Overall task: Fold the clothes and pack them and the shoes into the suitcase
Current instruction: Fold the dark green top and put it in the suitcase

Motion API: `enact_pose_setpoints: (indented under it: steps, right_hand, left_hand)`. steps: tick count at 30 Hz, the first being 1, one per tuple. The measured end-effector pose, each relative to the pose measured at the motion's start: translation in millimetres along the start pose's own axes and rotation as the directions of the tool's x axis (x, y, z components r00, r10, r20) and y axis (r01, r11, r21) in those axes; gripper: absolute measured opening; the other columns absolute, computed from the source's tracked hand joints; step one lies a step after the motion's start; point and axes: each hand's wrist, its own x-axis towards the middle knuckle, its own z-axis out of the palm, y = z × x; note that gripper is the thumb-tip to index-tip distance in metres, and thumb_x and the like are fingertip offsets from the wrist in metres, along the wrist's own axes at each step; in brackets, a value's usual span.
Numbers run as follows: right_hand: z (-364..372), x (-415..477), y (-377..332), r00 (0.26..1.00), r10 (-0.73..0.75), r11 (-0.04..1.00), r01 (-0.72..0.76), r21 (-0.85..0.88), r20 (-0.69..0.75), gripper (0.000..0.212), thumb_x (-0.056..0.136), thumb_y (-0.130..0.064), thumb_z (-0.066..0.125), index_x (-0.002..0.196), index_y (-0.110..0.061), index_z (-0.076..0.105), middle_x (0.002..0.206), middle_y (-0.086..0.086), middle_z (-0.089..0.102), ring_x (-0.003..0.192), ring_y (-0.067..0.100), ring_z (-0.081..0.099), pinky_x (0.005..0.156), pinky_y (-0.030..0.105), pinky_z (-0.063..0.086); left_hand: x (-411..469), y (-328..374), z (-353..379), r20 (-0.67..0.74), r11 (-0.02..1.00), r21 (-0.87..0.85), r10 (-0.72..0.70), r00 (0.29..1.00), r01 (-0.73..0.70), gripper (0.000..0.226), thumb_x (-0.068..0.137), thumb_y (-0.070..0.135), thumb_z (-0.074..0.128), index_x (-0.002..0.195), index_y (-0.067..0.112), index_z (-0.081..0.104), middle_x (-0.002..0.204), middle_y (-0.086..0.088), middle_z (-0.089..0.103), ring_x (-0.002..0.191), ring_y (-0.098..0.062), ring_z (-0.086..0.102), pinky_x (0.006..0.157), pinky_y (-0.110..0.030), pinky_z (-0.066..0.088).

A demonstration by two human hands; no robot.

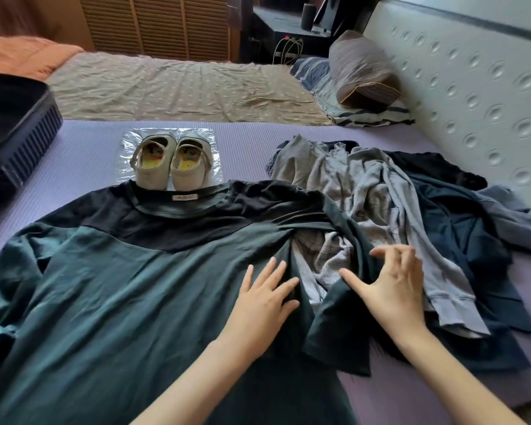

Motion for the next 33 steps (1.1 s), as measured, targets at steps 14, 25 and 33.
enact_pose_setpoints:
  steps: [14,25,33]
  right_hand:
    - [-48.0,60.4,17.3,0.998,0.001,0.993,0.007,0.118,-0.068,0.011,0.090,-0.015,0.061,0.099,-0.011,0.066,0.096,0.013,0.067,0.093,0.035,0.058,0.075,0.037,0.043]
    - [2.6,-64.9,-34.1,0.846,-0.525,0.846,0.507,0.167,0.091,0.038,0.089,-0.042,0.048,0.116,-0.023,0.065,0.123,-0.004,0.061,0.116,0.019,0.050,0.099,0.031,0.031]
    - [29.2,-77.1,-58.2,0.725,-0.559,0.788,0.615,-0.012,0.403,0.052,0.092,-0.051,0.033,0.120,-0.021,0.065,0.129,0.000,0.061,0.128,0.018,0.050,0.107,0.041,0.023]
  left_hand:
    - [22.8,19.9,-9.0,-0.075,0.907,-0.416,0.041,0.996,-0.069,0.008,0.073,0.032,0.068,0.078,0.025,0.067,0.100,0.008,0.055,0.104,-0.011,0.040,0.094,-0.025,0.038]
    - [-3.2,-25.7,-4.6,-0.018,0.940,-0.105,-0.329,0.944,0.326,0.051,0.094,0.025,0.052,0.141,0.012,0.040,0.152,-0.013,0.027,0.142,-0.027,0.023,0.114,-0.053,0.019]
    - [-28.5,-80.4,-25.8,0.207,0.905,0.136,-0.423,0.882,0.402,0.107,0.066,0.079,-0.022,0.150,0.024,0.017,0.158,-0.005,0.007,0.145,-0.018,-0.001,0.115,-0.048,0.001]
